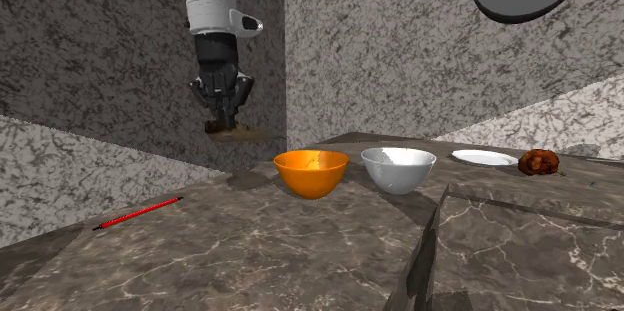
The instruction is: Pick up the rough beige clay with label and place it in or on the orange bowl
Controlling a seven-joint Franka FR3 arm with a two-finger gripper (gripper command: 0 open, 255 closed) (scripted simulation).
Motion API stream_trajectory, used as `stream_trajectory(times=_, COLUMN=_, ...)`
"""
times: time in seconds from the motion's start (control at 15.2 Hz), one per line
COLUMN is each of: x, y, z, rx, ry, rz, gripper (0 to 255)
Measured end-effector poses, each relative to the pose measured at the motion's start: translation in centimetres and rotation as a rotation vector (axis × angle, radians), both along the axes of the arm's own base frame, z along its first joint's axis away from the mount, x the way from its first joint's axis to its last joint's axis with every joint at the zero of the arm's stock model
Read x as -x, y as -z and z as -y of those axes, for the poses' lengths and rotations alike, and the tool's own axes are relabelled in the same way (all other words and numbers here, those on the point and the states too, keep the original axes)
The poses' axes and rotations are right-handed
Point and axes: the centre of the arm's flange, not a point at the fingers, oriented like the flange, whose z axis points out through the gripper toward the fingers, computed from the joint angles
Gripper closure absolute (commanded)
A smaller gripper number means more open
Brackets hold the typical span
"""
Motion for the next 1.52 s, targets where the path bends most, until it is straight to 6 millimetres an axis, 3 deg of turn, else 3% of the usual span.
stream_trajectory(times=0.99, x=-10.0, y=-1.5, z=16.7, rx=0.0, ry=0.001, rz=0.0, gripper=255)
stream_trajectory(times=1.52, x=-10.4, y=2.4, z=17.3, rx=0.0, ry=-0.001, rz=0.0, gripper=255)
